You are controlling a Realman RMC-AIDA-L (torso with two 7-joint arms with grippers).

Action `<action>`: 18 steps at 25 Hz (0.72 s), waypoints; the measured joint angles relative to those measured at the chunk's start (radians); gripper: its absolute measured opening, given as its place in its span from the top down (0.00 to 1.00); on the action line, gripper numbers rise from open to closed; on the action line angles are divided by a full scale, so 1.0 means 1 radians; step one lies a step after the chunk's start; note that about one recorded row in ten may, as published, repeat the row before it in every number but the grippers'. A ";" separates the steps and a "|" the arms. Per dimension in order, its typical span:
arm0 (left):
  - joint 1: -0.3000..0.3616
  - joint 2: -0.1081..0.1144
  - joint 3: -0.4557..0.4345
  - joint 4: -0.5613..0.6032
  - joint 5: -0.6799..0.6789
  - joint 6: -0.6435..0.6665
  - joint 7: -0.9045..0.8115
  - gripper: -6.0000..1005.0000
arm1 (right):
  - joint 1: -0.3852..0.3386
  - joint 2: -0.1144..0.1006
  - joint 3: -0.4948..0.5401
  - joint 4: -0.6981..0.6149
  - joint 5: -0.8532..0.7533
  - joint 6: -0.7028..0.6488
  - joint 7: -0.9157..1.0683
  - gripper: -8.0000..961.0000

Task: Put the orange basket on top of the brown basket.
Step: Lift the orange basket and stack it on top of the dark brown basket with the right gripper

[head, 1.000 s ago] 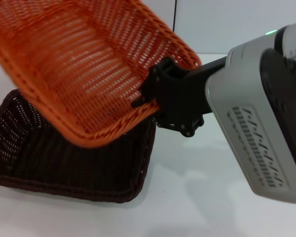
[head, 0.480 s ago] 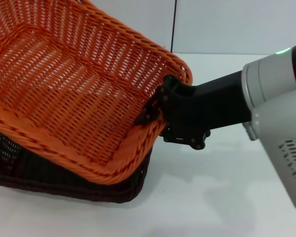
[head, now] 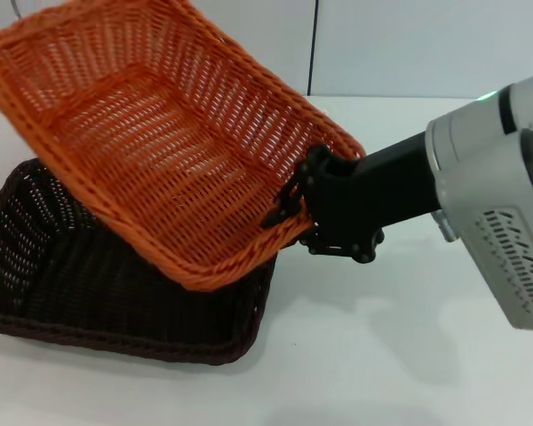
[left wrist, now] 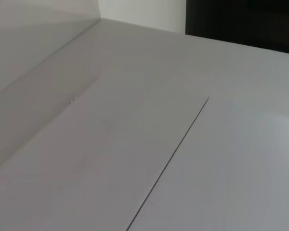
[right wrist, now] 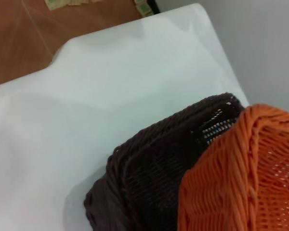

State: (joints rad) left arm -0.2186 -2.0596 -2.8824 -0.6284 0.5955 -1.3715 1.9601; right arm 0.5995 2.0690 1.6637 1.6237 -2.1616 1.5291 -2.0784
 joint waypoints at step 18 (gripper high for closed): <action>0.014 -0.001 0.000 0.056 -0.067 -0.094 0.013 0.18 | 0.130 0.001 -0.143 -0.024 -0.177 0.023 -0.002 0.78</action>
State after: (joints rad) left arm -0.2044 -2.0602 -2.8823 -0.5719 0.5283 -1.4650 1.9729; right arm 0.7294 2.0696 1.5205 1.6002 -2.3382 1.5524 -2.0807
